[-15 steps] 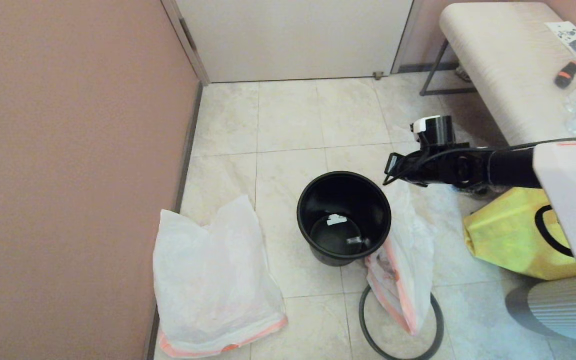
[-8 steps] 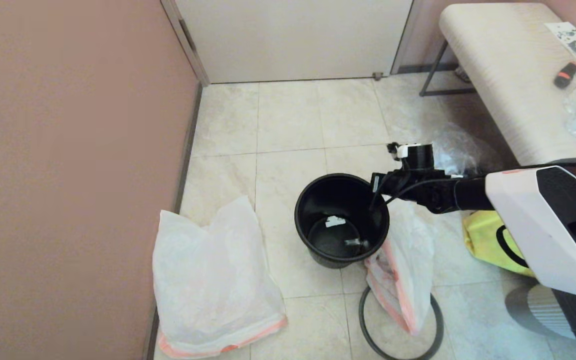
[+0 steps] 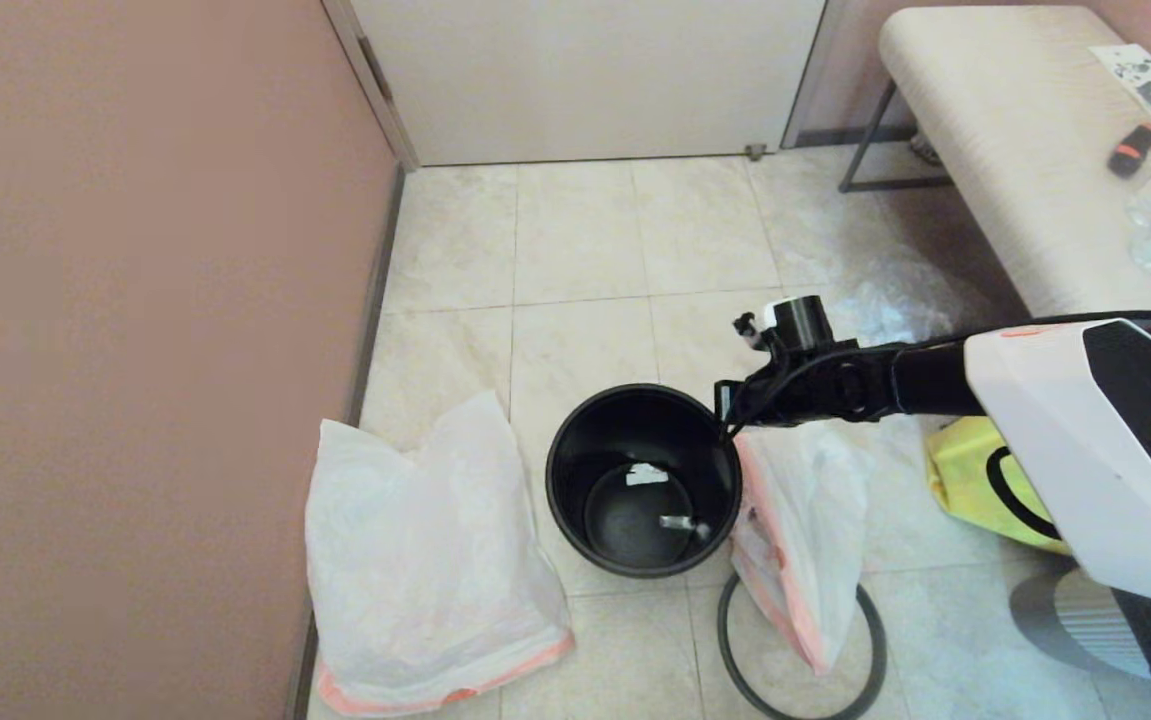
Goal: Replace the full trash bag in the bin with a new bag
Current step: Pick up a new trash bag
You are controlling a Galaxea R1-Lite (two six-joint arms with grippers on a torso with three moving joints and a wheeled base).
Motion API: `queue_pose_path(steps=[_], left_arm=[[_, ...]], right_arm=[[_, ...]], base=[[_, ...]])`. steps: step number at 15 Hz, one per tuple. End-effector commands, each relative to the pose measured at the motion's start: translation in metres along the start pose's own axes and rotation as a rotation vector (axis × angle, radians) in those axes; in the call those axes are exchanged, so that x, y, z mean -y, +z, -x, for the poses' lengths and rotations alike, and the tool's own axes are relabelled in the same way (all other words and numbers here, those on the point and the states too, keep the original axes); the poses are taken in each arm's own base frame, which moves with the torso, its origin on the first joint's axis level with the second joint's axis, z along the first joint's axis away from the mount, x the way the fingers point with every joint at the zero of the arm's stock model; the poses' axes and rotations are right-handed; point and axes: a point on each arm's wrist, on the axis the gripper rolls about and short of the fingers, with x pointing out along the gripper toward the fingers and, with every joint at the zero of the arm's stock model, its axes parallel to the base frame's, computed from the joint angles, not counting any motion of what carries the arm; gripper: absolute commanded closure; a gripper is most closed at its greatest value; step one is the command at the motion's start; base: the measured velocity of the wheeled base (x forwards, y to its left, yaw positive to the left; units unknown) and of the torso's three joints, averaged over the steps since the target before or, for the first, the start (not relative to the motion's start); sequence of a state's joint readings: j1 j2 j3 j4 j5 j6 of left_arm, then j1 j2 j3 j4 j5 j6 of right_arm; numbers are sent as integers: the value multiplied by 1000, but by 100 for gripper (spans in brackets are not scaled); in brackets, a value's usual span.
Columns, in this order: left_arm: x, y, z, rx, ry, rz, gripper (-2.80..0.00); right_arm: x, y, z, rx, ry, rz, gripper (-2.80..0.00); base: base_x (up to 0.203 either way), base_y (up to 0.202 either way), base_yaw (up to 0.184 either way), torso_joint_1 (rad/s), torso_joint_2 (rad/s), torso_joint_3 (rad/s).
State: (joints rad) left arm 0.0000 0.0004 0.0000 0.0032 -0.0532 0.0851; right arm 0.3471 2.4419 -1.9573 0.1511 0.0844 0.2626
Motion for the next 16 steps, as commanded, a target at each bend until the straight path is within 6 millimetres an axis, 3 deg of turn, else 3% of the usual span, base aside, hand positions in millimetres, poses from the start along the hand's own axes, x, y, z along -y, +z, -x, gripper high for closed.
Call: queue_pose_path(steps=[1, 3, 6, 8, 10, 14, 16], left_arm=[[0, 0, 0, 1, 0, -1, 0], [0, 0, 0, 1, 0, -1, 0], [0, 0, 0, 1, 0, -1, 0], [0, 0, 0, 1, 0, -1, 0], [0, 0, 0, 1, 0, -1, 0], [0, 0, 0, 1, 0, -1, 0], [0, 0, 0, 1, 0, -1, 0]], right_arm=[[-13, -9, 19, -153, 23, 4, 0], [-20, -16, 36, -285, 59, 11, 0], [-19, 6, 80, -232, 53, -66, 0], [-16, 20, 129, -221, 20, -103, 0], [-15, 19, 179, -253, -60, -118, 0], [-30, -2, 284, -158, -183, -63, 0], [-33, -25, 343, -57, -276, -25, 0]], base=[[0, 0, 0, 0, 0, 0], [0, 0, 0, 0, 0, 0], [0, 0, 0, 0, 0, 0], [0, 0, 0, 0, 0, 0], [0, 0, 0, 0, 0, 0], [0, 0, 0, 0, 0, 0], [0, 0, 0, 0, 0, 0]])
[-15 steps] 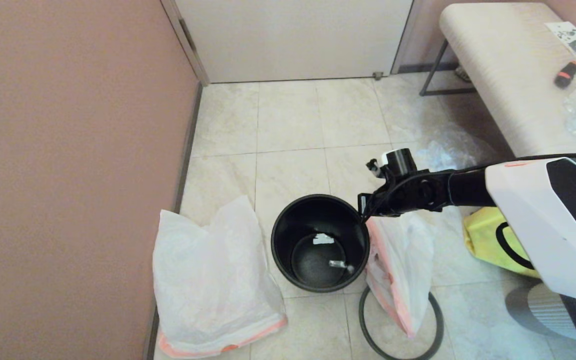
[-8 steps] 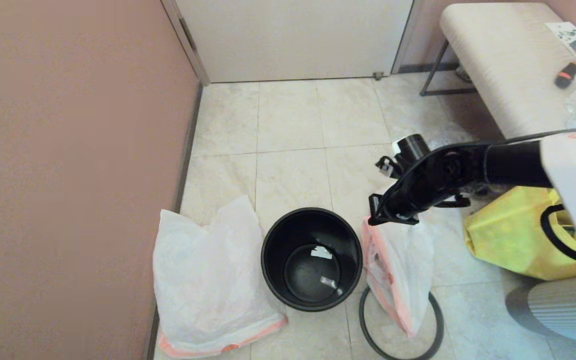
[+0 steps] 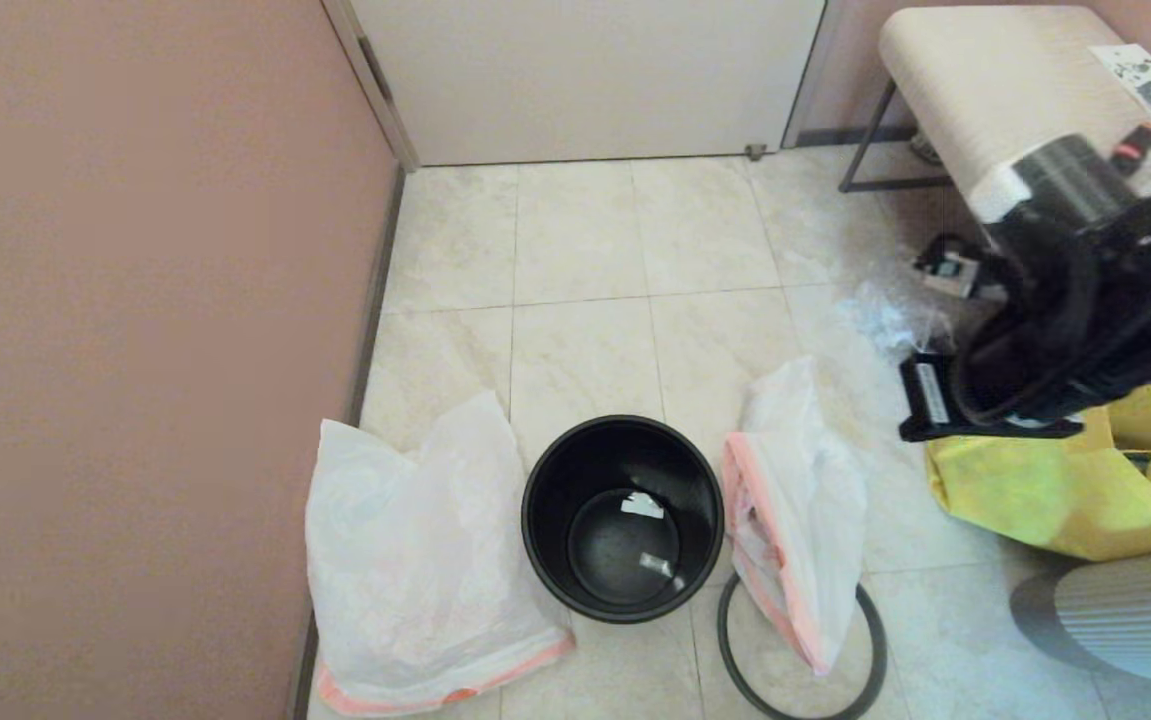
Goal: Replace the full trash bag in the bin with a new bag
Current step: Pick up a new trash bag
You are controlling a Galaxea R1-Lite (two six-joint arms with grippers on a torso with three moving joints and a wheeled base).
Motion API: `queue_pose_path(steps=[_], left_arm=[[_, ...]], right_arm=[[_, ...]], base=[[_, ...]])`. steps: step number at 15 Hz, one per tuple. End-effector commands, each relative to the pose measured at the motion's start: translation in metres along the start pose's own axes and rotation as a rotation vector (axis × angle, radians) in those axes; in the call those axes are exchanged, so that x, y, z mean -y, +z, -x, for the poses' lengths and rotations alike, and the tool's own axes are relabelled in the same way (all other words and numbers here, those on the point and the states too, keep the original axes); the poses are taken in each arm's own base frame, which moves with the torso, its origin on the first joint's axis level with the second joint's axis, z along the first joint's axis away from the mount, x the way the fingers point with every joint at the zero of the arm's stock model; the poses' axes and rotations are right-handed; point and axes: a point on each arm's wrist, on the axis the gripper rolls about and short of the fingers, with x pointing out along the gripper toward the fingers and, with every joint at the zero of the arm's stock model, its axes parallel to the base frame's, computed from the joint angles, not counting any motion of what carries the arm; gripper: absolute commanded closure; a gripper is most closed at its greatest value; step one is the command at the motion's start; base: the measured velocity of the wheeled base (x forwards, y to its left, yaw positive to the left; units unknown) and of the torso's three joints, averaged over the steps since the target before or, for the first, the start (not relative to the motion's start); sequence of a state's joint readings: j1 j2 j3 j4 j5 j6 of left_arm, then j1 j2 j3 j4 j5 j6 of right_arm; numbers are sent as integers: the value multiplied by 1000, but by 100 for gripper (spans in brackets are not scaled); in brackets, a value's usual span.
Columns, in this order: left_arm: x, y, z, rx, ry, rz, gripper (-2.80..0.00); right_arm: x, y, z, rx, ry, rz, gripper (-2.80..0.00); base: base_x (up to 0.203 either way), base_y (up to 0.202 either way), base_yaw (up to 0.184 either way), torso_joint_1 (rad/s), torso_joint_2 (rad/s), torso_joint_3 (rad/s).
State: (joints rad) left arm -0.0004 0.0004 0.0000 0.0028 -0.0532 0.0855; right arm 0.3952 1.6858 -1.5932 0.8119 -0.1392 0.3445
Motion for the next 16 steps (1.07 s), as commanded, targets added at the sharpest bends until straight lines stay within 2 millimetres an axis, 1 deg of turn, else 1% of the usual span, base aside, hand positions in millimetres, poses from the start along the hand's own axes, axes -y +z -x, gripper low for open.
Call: queue_pose_path(steps=[1, 3, 5, 6, 8, 9, 11, 12, 14, 16], left_arm=[[0, 0, 0, 0, 0, 0, 0], [0, 0, 0, 0, 0, 0, 0], [0, 0, 0, 0, 0, 0, 0], [0, 0, 0, 0, 0, 0, 0], [0, 0, 0, 0, 0, 0, 0], [0, 0, 0, 0, 0, 0, 0], [0, 0, 0, 0, 0, 0, 0], [0, 0, 0, 0, 0, 0, 0], [0, 0, 0, 0, 0, 0, 0], [0, 0, 0, 0, 0, 0, 0]], right_arm=[[23, -44, 86, 190, -44, -4, 0], [45, -82, 119, 264, -82, -23, 0], [71, -120, 145, 346, -122, -83, 0], [82, -140, 155, 385, -145, -119, 0], [97, -180, 171, 467, -183, -189, 0], [102, -198, 177, 507, -187, -215, 0], [109, -241, 189, 609, -160, -252, 0], [110, -261, 190, 646, -154, -258, 0], [104, -290, 181, 682, -224, -287, 0], [104, -315, 152, 631, -244, -224, 0]], base=[[0, 0, 0, 0, 0, 0], [0, 0, 0, 0, 0, 0], [0, 0, 0, 0, 0, 0], [0, 0, 0, 0, 0, 0], [0, 0, 0, 0, 0, 0], [0, 0, 0, 0, 0, 0], [0, 0, 0, 0, 0, 0], [0, 0, 0, 0, 0, 0], [0, 0, 0, 0, 0, 0], [0, 0, 0, 0, 0, 0]])
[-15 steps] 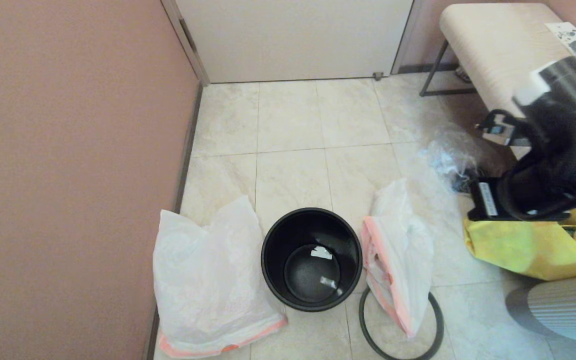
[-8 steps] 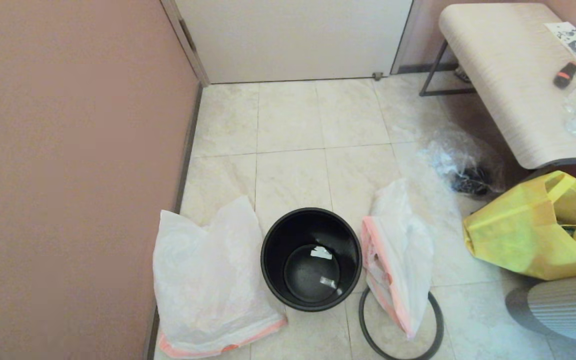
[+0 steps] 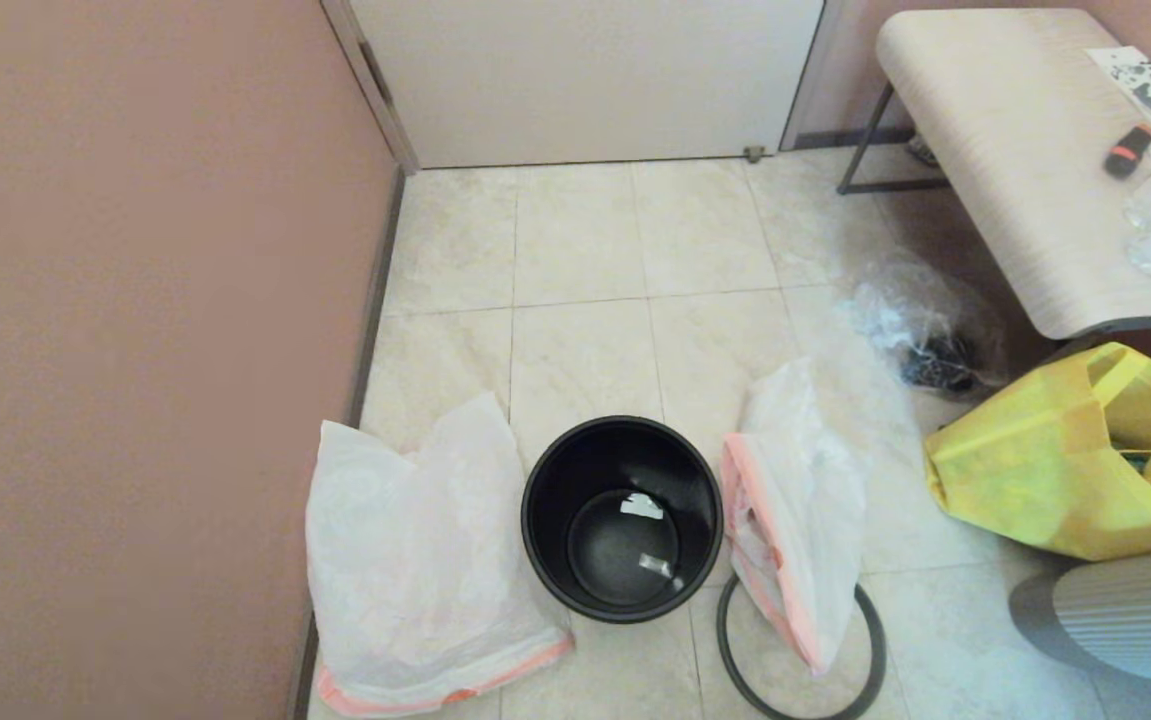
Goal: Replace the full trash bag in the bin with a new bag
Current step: Pick up a new trash bag
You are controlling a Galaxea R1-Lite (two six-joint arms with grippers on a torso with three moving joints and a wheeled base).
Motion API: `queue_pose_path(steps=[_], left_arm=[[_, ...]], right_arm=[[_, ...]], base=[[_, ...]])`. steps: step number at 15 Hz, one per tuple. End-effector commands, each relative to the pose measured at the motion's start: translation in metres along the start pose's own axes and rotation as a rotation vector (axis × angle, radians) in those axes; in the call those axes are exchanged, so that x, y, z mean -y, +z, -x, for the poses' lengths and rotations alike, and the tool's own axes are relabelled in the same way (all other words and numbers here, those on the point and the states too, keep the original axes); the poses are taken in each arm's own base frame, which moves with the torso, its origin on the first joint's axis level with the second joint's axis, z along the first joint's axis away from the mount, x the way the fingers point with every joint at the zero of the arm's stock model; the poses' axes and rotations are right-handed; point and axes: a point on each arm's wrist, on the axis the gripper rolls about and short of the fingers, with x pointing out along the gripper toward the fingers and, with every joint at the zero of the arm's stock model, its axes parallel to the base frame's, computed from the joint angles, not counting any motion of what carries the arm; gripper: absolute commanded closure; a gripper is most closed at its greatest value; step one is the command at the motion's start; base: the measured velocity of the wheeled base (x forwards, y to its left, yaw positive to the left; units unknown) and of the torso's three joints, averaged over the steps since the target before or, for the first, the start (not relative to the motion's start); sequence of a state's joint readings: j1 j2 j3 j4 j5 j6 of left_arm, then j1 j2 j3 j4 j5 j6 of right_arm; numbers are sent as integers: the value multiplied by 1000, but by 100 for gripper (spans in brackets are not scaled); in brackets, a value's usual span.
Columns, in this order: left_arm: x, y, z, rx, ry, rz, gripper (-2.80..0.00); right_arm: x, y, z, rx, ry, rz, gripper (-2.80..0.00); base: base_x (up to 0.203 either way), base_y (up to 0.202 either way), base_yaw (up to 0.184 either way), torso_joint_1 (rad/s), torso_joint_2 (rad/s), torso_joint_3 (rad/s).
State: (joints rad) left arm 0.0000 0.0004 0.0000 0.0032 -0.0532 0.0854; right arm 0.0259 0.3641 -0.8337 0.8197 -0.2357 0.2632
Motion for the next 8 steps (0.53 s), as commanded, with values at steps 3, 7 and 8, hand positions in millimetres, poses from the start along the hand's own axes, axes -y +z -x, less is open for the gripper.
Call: queue_pose_path(steps=[3, 7, 8], left_arm=[[0, 0, 0, -1, -1, 0, 0], [0, 0, 0, 1, 0, -1, 0], [0, 0, 0, 1, 0, -1, 0]], right_arm=[[11, -81, -26, 83, 83, 92, 0], [7, -116, -76, 271, 175, 178, 0], [7, -121, -82, 310, 222, 200, 0]], base=[[0, 0, 0, 0, 0, 0], [0, 0, 0, 0, 0, 0], [0, 0, 0, 0, 0, 0]])
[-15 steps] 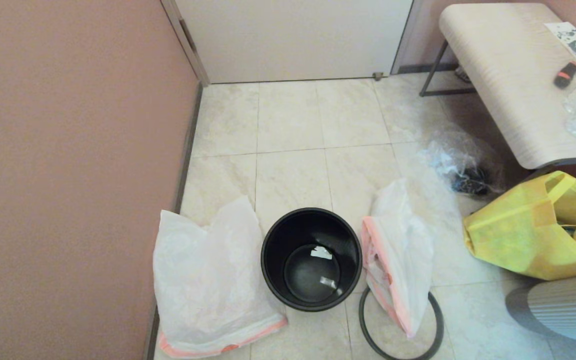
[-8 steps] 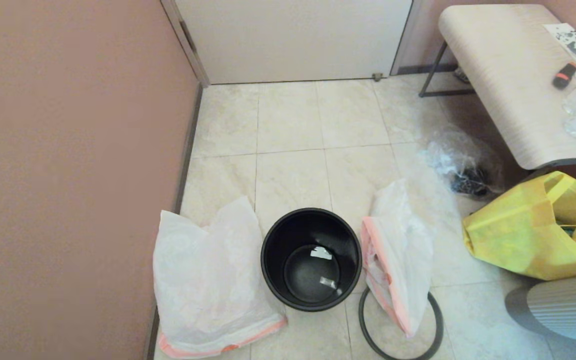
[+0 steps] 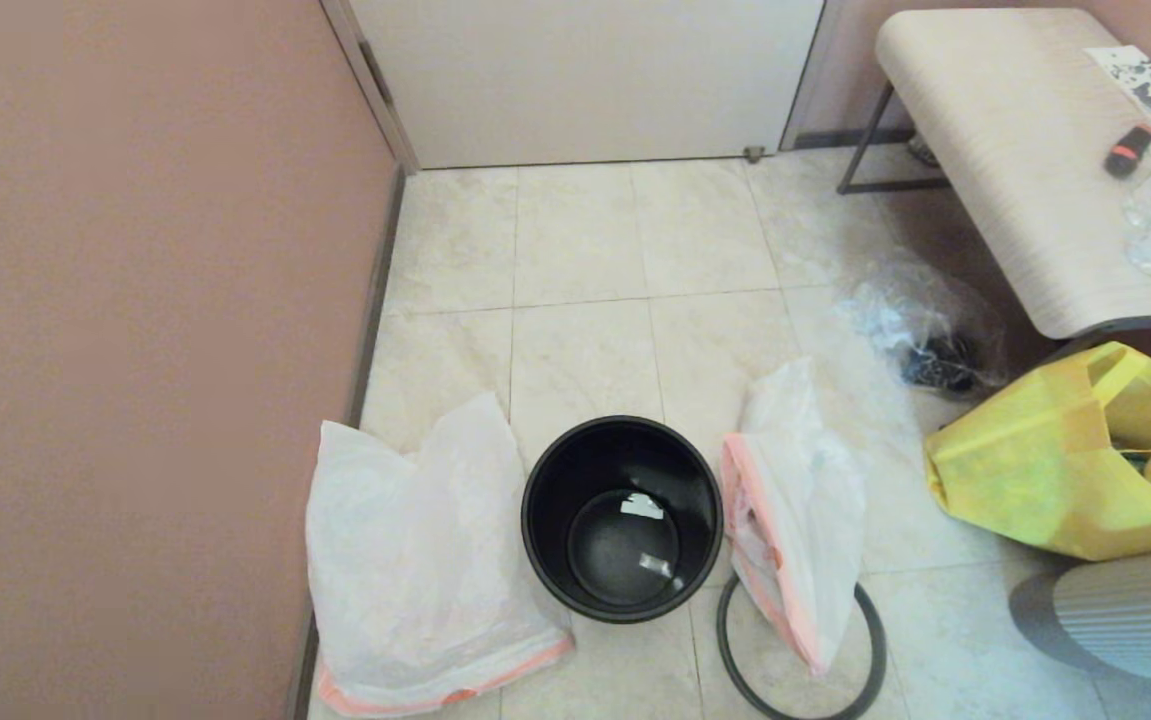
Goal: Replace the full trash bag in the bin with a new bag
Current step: Pick up a new trash bag
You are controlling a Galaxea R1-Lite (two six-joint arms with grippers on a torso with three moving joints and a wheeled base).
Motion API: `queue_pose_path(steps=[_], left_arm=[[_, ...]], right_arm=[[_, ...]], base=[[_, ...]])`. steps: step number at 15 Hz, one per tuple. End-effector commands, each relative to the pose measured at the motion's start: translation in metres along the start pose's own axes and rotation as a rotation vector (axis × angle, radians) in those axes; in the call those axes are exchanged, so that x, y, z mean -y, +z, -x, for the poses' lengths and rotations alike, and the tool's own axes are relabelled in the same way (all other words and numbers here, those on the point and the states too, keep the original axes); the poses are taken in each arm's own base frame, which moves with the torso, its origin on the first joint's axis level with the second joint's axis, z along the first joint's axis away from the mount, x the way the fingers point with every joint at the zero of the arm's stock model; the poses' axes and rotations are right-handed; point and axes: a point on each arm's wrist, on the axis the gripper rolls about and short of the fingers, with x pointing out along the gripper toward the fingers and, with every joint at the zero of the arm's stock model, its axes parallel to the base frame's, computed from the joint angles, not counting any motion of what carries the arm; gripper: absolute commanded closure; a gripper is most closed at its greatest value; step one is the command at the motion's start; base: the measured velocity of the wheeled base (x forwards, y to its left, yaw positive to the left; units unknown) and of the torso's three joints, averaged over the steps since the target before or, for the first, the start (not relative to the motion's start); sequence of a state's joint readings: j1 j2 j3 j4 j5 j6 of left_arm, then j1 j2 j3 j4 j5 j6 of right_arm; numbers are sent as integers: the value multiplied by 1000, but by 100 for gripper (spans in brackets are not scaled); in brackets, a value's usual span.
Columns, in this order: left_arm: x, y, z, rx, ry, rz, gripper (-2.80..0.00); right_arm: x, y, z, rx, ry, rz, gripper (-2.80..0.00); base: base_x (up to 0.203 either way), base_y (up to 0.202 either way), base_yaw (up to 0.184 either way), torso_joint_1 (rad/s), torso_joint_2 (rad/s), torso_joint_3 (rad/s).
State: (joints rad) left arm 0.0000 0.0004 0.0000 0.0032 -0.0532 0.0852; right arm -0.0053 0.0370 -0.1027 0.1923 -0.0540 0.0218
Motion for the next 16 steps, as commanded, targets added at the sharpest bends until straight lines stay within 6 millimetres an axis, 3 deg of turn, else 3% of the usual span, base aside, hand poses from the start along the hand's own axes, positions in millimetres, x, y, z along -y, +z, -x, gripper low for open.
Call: queue_pose_path(steps=[1, 16], left_arm=[[0, 0, 0, 1, 0, -1, 0], [0, 0, 0, 0, -1, -6, 0]], right_arm=[[-1, -8, -8, 140, 65, 14, 0], [-1, -9, -8, 140, 68, 31, 0]], base=[[0, 0, 0, 0, 0, 0], [0, 0, 0, 0, 0, 0]])
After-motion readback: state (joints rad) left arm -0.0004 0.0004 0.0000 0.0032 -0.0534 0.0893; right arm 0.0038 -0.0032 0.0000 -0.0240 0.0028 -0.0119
